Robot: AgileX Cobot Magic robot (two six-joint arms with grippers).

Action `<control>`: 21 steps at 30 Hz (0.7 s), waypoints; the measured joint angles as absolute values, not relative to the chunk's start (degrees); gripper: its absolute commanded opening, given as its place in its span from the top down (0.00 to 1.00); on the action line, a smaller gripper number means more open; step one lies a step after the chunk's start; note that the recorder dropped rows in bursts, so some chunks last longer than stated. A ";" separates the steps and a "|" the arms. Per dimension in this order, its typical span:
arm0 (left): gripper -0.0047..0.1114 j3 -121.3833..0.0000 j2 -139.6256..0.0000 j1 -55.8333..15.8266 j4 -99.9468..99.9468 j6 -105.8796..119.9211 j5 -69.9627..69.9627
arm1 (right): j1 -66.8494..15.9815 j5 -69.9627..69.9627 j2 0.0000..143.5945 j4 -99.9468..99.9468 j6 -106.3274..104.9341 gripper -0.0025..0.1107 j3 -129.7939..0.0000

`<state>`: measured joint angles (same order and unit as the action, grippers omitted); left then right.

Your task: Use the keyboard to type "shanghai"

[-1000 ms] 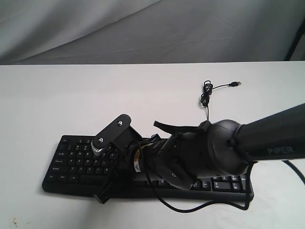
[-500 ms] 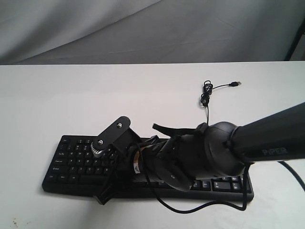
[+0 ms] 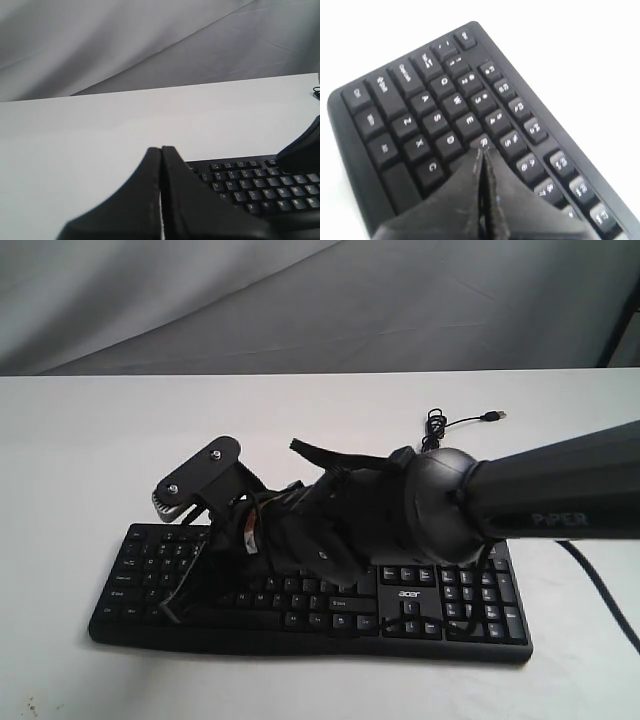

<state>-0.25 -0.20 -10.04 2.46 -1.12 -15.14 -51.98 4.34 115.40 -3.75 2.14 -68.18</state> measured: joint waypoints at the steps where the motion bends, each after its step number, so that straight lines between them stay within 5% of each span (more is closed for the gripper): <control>1: 0.96 -0.25 -0.20 -10.04 2.46 -1.12 -15.14 | -51.98 4.43 115.91 -3.75 2.04 0.98 -68.71; 21: 0.96 -0.25 -0.20 -10.04 2.46 -1.12 -15.14 | -51.98 4.63 120.02 -3.75 1.40 0.98 -69.09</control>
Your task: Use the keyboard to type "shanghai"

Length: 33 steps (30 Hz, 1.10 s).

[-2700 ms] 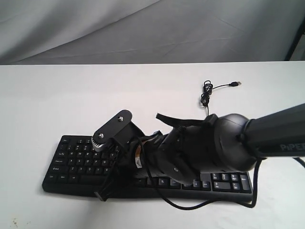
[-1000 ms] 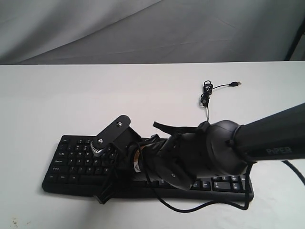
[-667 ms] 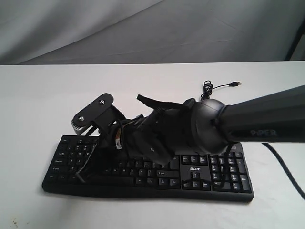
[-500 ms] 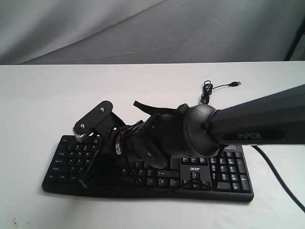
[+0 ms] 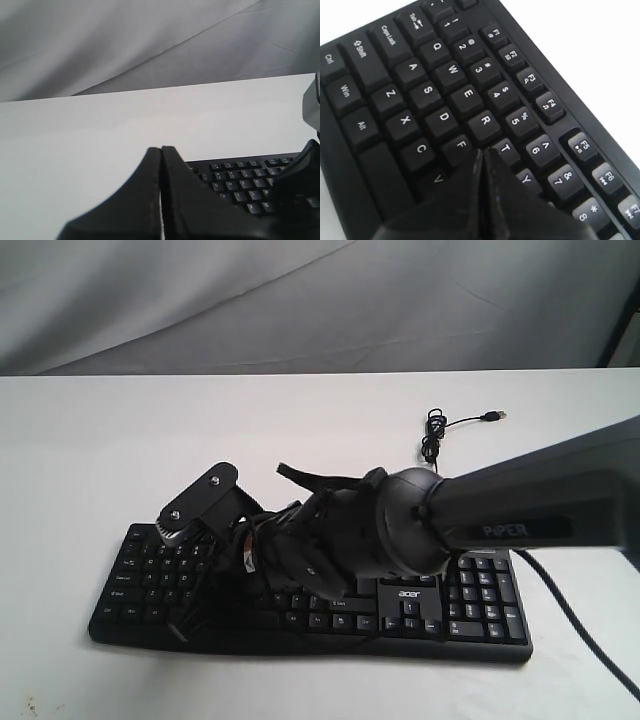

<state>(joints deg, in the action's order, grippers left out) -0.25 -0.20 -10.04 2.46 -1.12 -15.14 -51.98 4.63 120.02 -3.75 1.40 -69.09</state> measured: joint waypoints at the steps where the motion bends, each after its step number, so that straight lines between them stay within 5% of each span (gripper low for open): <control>1: 0.96 -0.25 -0.20 -10.04 2.46 -1.12 -15.14 | -51.98 4.63 120.29 -3.75 1.40 0.98 -69.09; 33: 0.96 -0.25 -0.20 -10.04 2.46 -1.12 -15.14 | -51.26 5.55 115.57 -3.75 0.58 0.98 -65.19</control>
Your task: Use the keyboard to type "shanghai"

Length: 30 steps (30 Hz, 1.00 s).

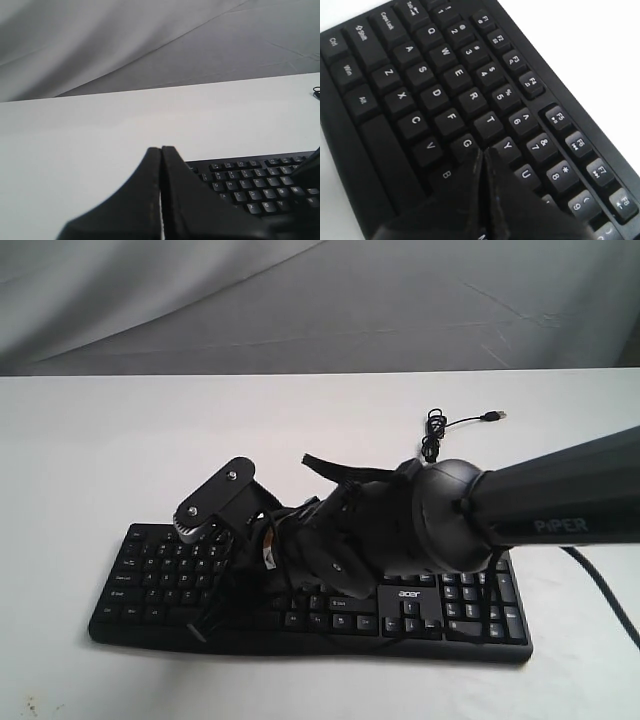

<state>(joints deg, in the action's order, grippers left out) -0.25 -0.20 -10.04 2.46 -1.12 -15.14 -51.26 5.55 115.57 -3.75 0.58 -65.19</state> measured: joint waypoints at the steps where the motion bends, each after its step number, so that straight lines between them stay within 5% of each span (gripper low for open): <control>1: 0.96 -0.25 -0.20 -10.04 2.46 -1.12 -15.14 | -51.14 5.55 115.66 -3.75 0.58 0.98 -65.19; 30: 0.96 -0.25 -0.20 -10.04 2.46 -1.12 -15.14 | -51.29 6.67 115.54 -3.27 0.58 0.98 -67.64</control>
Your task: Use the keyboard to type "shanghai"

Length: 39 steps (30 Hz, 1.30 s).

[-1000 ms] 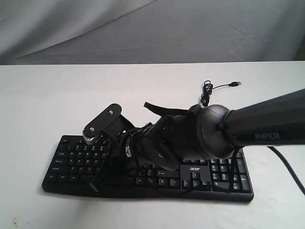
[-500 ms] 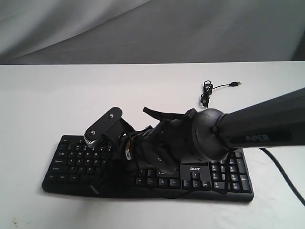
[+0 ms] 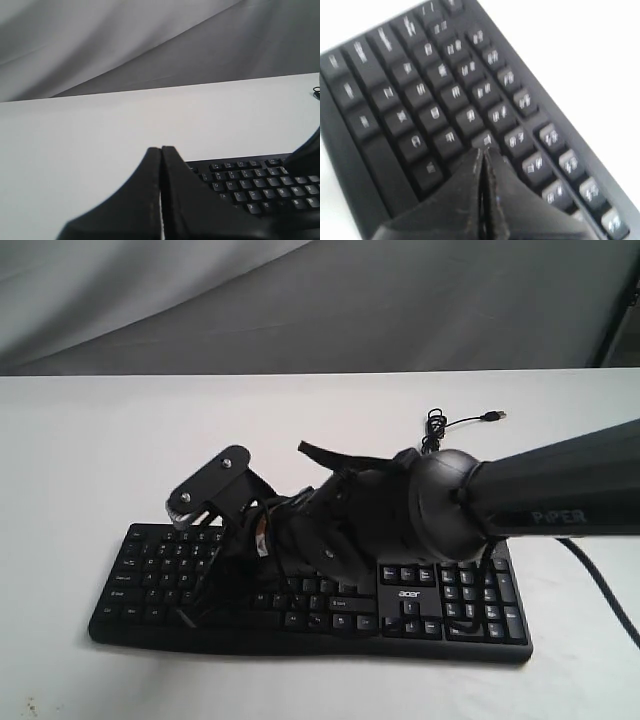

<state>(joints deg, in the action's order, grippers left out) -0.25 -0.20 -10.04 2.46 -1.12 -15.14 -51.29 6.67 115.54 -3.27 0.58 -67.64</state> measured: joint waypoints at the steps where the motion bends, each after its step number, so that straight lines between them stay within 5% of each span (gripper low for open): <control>1: 0.96 -0.25 -0.20 -10.04 2.46 -1.12 -15.14 | -51.75 7.26 115.53 -3.27 0.58 0.98 -68.95; 10: 0.96 -0.25 -0.20 -10.04 2.46 -1.12 -15.14 | -56.11 16.67 128.38 -3.42 -0.90 0.98 -89.53; 39: 0.96 -0.25 -0.20 -10.04 2.46 -1.12 -15.14 | -56.51 14.77 130.97 -3.32 -1.12 0.98 -90.37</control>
<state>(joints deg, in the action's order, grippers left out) -0.25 -0.20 -10.04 2.46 -1.12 -15.14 -56.51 14.77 130.97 -3.32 -1.12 -90.37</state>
